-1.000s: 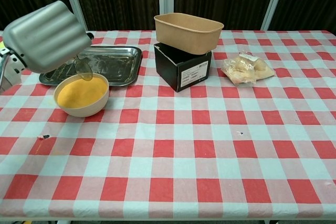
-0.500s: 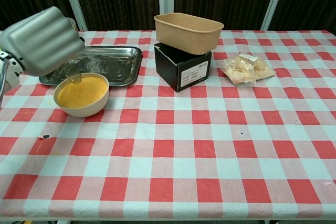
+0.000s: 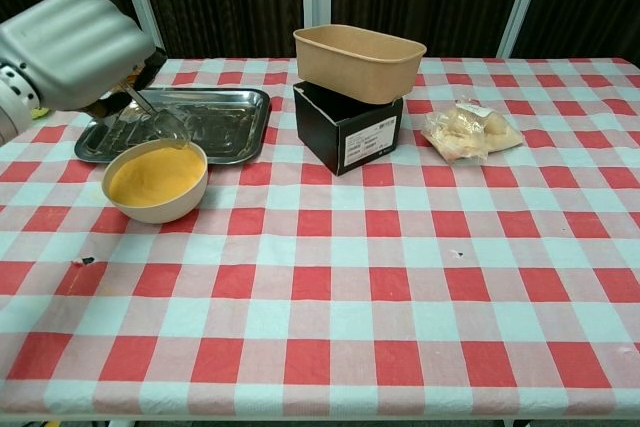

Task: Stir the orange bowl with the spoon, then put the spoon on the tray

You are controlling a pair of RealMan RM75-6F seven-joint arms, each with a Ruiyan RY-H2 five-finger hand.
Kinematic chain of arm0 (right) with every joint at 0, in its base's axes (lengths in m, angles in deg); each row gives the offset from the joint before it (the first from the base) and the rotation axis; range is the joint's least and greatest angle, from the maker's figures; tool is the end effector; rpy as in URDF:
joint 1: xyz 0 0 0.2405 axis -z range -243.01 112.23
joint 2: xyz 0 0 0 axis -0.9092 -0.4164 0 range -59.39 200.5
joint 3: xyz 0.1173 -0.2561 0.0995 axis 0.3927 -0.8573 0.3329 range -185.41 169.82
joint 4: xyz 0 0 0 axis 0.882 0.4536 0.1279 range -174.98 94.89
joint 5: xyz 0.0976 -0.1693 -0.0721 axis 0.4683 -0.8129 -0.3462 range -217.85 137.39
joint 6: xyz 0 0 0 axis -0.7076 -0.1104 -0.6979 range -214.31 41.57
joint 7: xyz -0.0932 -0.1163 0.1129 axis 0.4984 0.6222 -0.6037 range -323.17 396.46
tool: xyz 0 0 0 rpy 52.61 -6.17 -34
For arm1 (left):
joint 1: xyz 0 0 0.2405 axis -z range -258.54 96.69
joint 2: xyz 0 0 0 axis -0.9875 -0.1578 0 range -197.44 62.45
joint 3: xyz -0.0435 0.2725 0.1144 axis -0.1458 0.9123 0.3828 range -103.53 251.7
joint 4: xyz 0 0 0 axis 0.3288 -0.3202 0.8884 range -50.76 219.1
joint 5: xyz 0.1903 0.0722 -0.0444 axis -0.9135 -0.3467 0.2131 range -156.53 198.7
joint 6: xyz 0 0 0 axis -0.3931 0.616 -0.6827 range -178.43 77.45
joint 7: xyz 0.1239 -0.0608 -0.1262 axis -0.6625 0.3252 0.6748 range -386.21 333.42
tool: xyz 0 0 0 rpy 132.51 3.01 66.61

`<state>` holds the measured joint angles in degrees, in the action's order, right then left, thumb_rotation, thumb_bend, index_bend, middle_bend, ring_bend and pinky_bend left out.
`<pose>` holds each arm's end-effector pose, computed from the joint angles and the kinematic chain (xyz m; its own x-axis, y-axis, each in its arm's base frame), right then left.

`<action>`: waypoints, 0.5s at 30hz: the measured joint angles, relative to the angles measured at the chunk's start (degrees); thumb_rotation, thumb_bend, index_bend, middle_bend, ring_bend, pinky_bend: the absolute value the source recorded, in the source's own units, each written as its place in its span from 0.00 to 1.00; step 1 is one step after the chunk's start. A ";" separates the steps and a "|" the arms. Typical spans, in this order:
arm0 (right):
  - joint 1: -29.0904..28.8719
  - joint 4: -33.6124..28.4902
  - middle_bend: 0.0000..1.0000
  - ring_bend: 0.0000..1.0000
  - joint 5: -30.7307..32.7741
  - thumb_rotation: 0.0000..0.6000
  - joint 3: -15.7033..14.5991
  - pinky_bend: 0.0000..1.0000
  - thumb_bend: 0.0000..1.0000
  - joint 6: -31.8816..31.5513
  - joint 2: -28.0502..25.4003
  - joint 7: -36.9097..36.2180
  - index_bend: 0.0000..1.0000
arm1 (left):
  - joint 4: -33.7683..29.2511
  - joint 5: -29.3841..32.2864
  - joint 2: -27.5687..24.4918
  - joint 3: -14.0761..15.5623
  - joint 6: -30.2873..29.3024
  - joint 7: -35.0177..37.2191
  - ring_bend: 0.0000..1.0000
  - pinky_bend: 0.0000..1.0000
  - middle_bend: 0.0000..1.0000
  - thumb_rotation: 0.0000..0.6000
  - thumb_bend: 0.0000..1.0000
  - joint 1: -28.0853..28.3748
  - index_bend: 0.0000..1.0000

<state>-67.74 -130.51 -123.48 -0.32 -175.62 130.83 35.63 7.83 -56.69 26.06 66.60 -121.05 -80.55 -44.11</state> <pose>-0.3598 -0.2264 0.2380 0.4631 0.1383 0.8754 -0.8863 0.0772 0.4567 -0.1851 0.3934 -0.0132 0.8543 -0.2495 0.4560 0.3759 -0.3093 -0.8735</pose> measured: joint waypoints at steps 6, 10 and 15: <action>-0.21 0.10 0.12 0.00 0.15 1.00 0.05 0.06 0.16 0.38 0.17 0.04 0.00 | -2.30 10.02 -2.12 -4.91 7.52 7.75 0.98 1.00 1.00 1.00 0.40 1.37 0.63; -0.21 0.46 0.12 0.00 0.40 1.00 0.01 0.06 0.15 0.63 0.27 -0.14 0.00 | -1.75 19.38 -2.57 -8.49 13.09 10.21 0.98 1.00 1.00 1.00 0.39 3.52 0.60; -0.27 0.77 0.12 0.00 0.61 1.00 0.00 0.06 0.15 0.94 0.44 -0.39 0.00 | 0.74 29.79 -2.23 -10.93 18.36 10.46 0.98 1.00 1.00 1.00 0.38 6.97 0.56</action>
<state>-68.01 -129.73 -122.87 -0.32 -174.68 131.27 35.23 8.58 -26.90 23.83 55.68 -102.69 -70.08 -37.14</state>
